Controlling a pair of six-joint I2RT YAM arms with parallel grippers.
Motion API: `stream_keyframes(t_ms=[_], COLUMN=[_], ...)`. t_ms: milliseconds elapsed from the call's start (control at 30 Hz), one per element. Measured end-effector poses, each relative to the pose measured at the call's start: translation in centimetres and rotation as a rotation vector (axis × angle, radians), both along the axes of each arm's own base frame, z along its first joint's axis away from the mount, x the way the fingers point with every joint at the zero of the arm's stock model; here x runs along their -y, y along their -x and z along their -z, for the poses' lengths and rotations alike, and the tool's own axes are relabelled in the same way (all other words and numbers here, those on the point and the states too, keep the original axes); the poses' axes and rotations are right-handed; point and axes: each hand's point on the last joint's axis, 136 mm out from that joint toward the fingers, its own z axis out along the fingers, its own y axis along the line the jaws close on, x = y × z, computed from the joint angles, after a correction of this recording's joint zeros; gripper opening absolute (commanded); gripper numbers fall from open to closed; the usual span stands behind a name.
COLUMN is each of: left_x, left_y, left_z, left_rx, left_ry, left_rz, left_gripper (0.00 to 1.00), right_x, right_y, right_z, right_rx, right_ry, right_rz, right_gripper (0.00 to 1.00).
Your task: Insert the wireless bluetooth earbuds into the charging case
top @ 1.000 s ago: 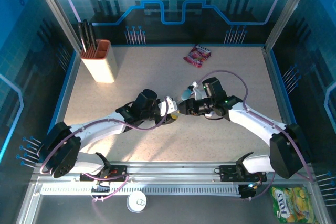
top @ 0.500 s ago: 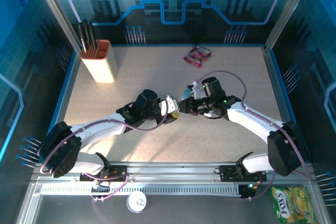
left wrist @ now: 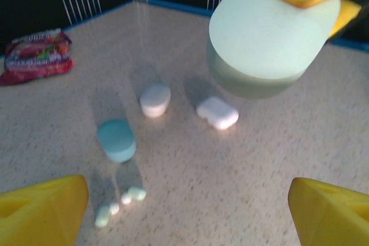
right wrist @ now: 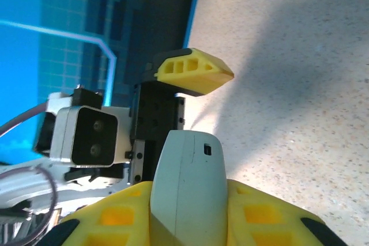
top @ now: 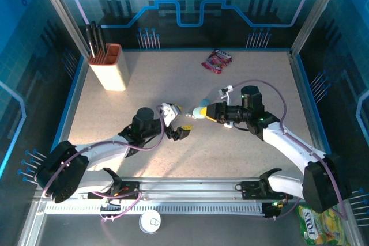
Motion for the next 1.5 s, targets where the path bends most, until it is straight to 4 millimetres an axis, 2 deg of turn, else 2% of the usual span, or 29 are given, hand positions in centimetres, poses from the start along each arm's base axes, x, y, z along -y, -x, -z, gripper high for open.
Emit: stream_keyframes(t_ms=[200,300,533,700,833,967,1167,1333,1433,1500], left_x=[1.1,1.5,2.1,2.4,2.6,2.9,3.7,4.2,4.3,4.4], left_y=[0.7,0.8,0.8,1.2,1.9,2.3,1.2,0.5,0.3,0.2], left_z=[-4.4,-5.5,-6.0,-6.3,-6.8,-7.0,-6.4,-7.2,-7.7,-8.0], left_rx=[0.073,0.078,0.051,0.081,0.112,0.164,0.192,0.211,0.221,0.224], left_ry=[0.187,0.252,0.338,0.362,0.367,0.352,0.325,0.336,0.344,0.349], left_rz=[0.068,0.097,0.126,0.166,0.203,0.223,0.225,0.227,0.228,0.231], left_gripper=[0.83,0.82,0.81,0.76,0.73,0.70,0.68,0.68,0.64,0.58], right_x=[0.0,-0.1,0.1,0.1,0.0,-0.3,-0.6,-0.5,-0.5,-0.5], right_y=[0.2,0.4,0.8,1.0,0.7,0.0,-0.5,-0.3,-0.2,-0.2], right_z=[-2.0,-2.8,-4.4,-5.1,-5.2,-4.3,-4.2,-4.8,-4.9,-4.9], right_rx=[-0.075,-0.093,-0.076,-0.086,-0.119,-0.195,-0.233,-0.206,-0.200,-0.200], right_ry=[-0.153,-0.195,-0.228,-0.261,-0.310,-0.365,-0.428,-0.450,-0.453,-0.454], right_rz=[0.000,-0.012,-0.013,-0.026,-0.032,-0.037,-0.047,-0.061,-0.063,-0.063], right_gripper=[0.12,0.11,0.11,0.10,0.09,0.08,0.07,0.07,0.06,0.07])
